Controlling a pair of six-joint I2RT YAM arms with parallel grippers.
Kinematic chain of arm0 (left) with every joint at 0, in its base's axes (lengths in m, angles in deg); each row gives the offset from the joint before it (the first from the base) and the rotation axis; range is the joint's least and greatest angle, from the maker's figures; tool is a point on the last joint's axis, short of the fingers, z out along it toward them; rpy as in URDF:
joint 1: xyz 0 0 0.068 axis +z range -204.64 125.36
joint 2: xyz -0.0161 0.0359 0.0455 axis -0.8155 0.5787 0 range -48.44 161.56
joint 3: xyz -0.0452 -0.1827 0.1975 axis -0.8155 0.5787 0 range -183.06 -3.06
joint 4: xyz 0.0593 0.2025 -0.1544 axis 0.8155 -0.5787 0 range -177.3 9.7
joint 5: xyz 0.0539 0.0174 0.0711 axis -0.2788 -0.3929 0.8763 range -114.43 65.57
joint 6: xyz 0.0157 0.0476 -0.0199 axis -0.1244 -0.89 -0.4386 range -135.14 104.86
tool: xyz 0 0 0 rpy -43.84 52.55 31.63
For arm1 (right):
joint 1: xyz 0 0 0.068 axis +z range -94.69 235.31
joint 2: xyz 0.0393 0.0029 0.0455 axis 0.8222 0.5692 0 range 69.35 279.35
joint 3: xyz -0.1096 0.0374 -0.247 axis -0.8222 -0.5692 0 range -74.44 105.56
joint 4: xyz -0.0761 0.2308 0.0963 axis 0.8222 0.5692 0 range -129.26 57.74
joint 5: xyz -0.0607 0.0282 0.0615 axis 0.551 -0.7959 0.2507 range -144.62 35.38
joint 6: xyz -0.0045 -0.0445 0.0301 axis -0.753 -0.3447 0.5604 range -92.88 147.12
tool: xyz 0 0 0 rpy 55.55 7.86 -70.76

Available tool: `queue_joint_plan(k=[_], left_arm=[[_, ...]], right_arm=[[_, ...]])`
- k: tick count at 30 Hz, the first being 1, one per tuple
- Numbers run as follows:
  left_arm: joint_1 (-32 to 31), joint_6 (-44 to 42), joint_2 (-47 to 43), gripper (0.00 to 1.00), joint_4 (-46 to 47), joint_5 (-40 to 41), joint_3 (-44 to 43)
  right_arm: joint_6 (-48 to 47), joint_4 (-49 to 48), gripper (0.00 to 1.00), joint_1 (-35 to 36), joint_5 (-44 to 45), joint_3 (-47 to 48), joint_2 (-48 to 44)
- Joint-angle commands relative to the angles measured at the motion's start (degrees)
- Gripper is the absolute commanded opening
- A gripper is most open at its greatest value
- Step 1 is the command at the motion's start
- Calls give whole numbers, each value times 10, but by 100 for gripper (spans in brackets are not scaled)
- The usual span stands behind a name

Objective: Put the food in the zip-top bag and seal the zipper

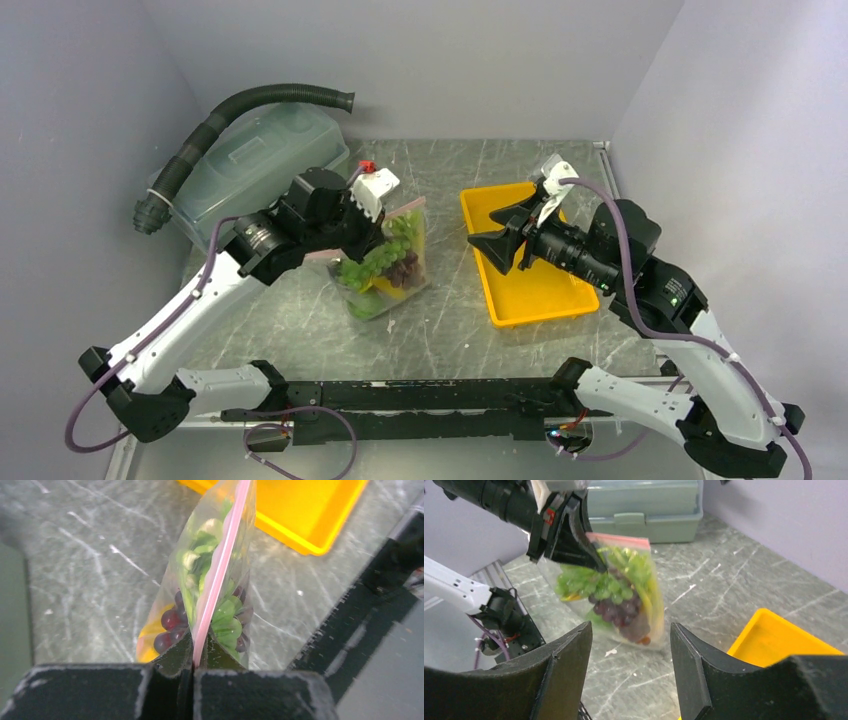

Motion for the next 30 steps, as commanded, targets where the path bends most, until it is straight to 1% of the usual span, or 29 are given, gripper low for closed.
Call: queue_joint_plan(k=[1, 6, 9, 14, 18, 22, 26, 30], left_arm=[[1, -37, 20, 0, 98, 134, -37], [1, -68, 49, 0, 172, 214, -22], [1, -91, 78, 0, 208, 233, -25], [2, -161, 128, 0, 281, 259, -17], [2, -184, 173, 0, 308, 267, -19], [2, -160, 188, 0, 336, 252, 10], [-2, -95, 184, 0, 333, 201, 41], [-27, -51, 180, 0, 319, 190, 76]], right_arm=[[-5, -12, 62, -1, 46, -36, -17], [-8, -14, 62, 0, 47, -68, -35], [-8, -19, 62, 0, 49, -84, -47], [-9, -17, 63, 0, 48, -99, -56], [-11, -9, 64, 0, 54, -104, -69], [-11, 6, 64, 0, 59, -103, -78], [-11, 15, 65, 0, 63, -101, -85], [-13, 19, 67, 0, 65, -99, -85]])
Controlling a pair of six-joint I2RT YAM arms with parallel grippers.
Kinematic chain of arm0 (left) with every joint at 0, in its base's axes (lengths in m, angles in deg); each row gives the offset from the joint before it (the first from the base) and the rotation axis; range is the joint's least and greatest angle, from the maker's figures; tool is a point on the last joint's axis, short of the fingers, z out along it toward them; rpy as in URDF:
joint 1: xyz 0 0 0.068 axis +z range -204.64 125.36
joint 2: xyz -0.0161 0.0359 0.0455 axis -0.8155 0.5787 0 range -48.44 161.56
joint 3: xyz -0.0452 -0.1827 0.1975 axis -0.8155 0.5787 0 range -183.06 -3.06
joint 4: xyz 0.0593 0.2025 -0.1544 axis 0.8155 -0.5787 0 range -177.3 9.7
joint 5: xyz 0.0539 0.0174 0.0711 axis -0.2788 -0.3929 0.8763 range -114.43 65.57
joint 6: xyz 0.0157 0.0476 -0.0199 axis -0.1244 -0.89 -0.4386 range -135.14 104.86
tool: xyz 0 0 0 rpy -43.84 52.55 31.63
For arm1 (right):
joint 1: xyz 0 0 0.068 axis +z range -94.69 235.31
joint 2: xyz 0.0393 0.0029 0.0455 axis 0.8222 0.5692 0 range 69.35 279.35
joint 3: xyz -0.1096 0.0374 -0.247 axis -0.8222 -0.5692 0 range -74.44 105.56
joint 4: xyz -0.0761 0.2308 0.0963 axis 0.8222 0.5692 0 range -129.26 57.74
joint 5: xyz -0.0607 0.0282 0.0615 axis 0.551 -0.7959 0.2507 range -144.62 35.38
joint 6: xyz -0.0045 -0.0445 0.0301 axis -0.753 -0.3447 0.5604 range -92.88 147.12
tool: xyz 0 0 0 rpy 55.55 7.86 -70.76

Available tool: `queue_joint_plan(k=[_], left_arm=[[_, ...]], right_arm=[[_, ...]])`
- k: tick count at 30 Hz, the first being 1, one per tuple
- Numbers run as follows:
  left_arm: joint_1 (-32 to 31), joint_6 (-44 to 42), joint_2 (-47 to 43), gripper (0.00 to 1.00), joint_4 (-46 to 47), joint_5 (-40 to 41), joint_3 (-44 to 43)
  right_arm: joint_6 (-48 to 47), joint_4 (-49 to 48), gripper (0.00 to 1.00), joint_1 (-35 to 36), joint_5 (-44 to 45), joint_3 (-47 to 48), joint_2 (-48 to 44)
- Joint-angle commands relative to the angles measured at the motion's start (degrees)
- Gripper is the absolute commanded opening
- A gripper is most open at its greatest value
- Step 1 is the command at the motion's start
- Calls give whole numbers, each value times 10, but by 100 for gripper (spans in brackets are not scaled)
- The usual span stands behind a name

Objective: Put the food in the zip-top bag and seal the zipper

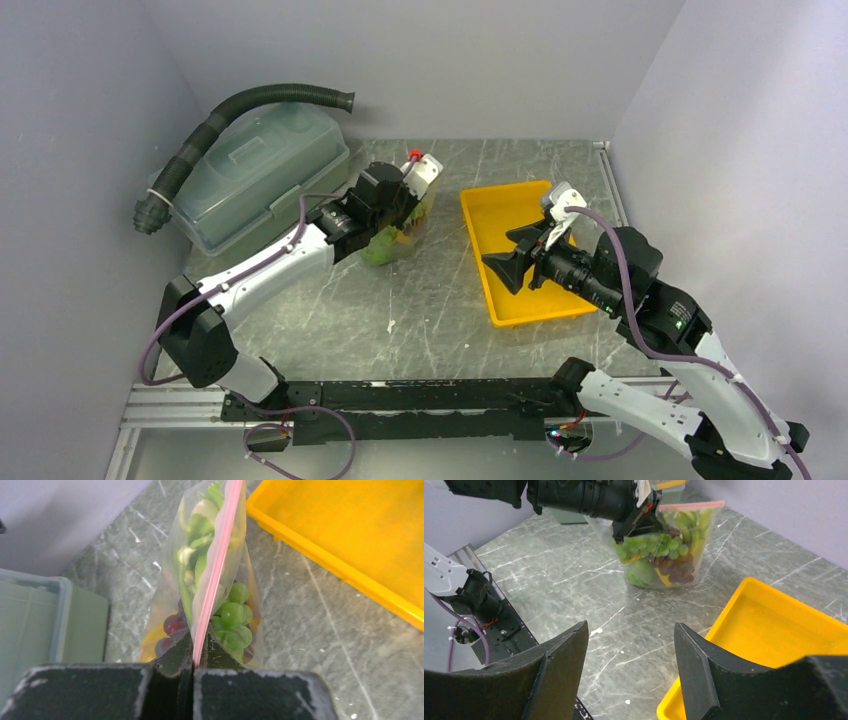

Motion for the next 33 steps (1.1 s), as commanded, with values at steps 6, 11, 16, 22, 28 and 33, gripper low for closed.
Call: queue_joint_plan(k=[6, 11, 16, 22, 28, 33], left_arm=[[-68, 116, -21, 0, -26, -14, 52], [-101, 175, -30, 0, -40, -1, 84], [-118, 225, -52, 2, -22, 8, 137], [-126, 276, -70, 23, -13, -4, 184], [-135, 312, -102, 47, -21, -32, 201], [-142, 335, -136, 56, -39, -66, 202]], right_arm=[[-11, 0, 68, 0, 14, 5, 8], [-11, -7, 68, -1, 14, 2, 20], [-10, -9, 69, 0, 29, -1, 28], [-3, -9, 71, -1, 47, -2, 37], [8, -6, 73, -1, 59, 0, 45], [21, -1, 75, 0, 71, 4, 55]])
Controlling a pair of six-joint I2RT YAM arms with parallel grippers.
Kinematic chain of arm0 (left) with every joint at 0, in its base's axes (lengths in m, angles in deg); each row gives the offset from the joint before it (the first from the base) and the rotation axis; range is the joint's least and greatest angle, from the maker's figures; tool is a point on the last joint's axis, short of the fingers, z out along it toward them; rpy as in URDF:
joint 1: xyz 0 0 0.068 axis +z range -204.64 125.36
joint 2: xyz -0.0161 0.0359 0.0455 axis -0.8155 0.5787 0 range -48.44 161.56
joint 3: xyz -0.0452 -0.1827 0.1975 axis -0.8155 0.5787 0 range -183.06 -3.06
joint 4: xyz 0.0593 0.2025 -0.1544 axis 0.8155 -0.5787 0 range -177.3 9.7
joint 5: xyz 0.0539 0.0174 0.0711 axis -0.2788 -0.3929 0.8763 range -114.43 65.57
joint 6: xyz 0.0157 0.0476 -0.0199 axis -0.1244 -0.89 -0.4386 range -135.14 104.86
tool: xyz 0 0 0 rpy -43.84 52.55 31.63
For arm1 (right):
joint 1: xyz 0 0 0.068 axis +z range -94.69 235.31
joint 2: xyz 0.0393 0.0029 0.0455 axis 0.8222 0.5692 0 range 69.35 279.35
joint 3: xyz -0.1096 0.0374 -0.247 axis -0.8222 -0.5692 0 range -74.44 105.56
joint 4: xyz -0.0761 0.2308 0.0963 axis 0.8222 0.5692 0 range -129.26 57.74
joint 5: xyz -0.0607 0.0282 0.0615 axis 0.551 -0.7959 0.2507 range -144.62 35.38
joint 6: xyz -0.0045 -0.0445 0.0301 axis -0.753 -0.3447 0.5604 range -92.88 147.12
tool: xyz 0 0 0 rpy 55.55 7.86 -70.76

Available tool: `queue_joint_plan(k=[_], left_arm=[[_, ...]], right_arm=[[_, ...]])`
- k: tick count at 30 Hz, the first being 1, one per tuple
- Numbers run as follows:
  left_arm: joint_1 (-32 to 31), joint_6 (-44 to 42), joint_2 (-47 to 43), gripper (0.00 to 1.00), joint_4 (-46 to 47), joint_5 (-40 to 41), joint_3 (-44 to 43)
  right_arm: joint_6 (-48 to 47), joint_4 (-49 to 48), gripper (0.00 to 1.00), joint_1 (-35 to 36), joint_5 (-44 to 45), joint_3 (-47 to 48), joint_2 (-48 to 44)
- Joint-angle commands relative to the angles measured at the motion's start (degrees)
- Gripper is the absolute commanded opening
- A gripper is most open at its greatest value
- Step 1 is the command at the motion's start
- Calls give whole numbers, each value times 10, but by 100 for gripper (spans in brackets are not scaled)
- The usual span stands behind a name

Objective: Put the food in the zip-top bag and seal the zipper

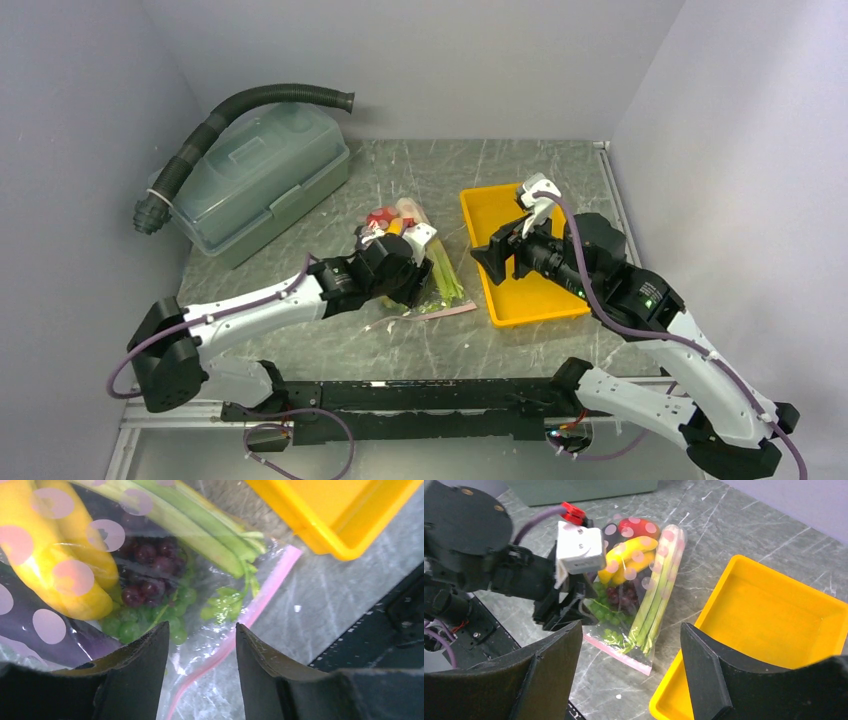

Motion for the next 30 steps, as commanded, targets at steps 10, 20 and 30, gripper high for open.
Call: queue_joint_plan(k=[10, 20, 30], left_arm=[[-15, 54, -119, 99, -86, -40, -50], [-5, 74, -84, 100, -237, 16, -178], [213, 22, -125, 100, -246, -112, -202]], right_arm=[[62, -18, 84, -1, 86, -1, 17], [77, 2, 92, -14, 120, 18, 60], [107, -10, 96, -179, -1, -6, 65]])
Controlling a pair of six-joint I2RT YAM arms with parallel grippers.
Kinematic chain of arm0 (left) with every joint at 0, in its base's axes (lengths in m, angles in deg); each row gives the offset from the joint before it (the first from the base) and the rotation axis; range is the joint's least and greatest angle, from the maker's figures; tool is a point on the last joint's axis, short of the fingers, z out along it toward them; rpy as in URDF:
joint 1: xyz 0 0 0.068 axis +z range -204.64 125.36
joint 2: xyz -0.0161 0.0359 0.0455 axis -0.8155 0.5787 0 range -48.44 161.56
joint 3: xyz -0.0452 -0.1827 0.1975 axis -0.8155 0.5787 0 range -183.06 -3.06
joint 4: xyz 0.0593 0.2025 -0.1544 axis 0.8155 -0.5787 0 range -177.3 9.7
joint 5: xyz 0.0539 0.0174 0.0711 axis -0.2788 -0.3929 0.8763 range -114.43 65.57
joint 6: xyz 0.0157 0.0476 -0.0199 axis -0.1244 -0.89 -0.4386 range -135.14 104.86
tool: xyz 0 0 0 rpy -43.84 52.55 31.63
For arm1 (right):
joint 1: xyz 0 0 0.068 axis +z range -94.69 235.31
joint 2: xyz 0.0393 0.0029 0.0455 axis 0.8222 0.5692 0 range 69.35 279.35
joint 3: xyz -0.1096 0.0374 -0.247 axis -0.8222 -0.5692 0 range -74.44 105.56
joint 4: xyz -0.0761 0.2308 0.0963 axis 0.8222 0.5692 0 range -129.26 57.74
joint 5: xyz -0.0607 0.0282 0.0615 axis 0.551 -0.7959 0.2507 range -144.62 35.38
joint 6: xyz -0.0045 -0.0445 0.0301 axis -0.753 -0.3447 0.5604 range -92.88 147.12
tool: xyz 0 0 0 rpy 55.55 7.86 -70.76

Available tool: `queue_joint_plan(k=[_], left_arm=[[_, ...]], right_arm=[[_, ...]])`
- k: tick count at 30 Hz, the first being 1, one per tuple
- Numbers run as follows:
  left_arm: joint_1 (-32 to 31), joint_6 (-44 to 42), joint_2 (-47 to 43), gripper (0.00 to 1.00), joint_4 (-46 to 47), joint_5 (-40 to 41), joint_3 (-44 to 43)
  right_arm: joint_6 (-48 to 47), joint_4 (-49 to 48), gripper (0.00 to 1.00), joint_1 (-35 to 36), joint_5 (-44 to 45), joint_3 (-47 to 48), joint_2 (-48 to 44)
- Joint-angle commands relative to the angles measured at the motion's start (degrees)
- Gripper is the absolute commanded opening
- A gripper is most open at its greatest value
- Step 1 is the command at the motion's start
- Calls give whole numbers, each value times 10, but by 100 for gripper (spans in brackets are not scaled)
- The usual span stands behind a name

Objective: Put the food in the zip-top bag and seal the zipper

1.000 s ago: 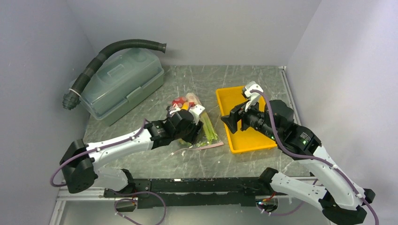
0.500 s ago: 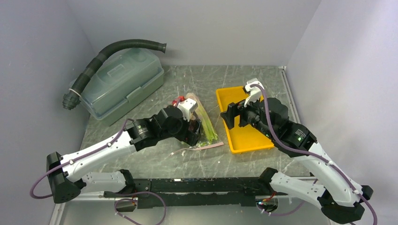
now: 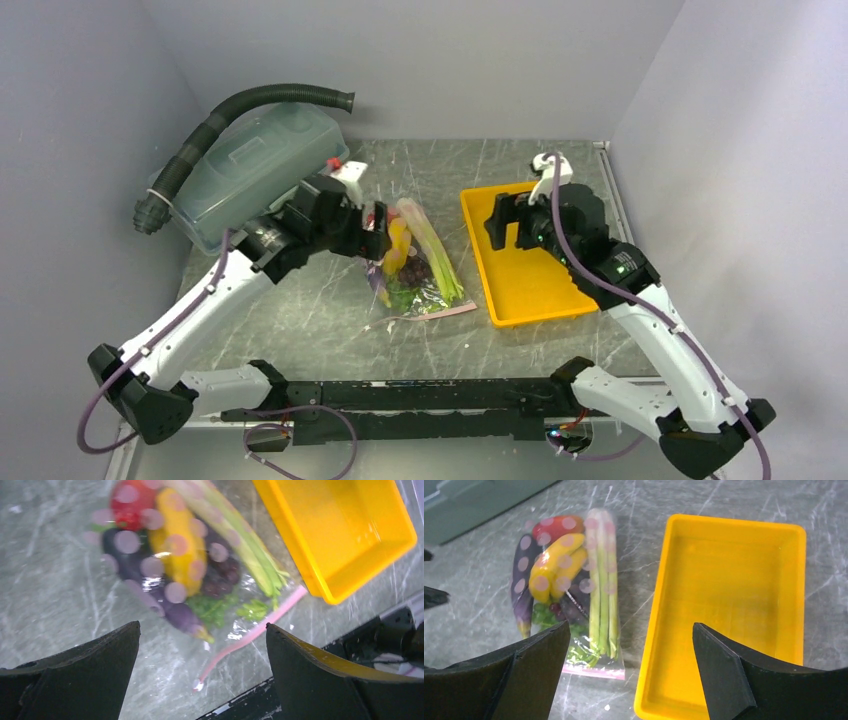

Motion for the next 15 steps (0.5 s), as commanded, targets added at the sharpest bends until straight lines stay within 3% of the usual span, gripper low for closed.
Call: queue_joint_plan(k=[1, 5, 9, 15], left_arm=[[92, -28, -43, 100, -14, -72, -25], [155, -32, -67, 100, -12, -96, -19], [203, -30, -90, 100, -14, -112, -8], [209, -43, -144, 100, -16, -75, 12]], right_arm=[[31, -20, 96, -100, -95, -12, -19], [51, -29, 99, -218, -195, -36, -29], [69, -46, 100, -253, -220, -59, -47], [58, -81, 100, -259, -222, -106, -86]])
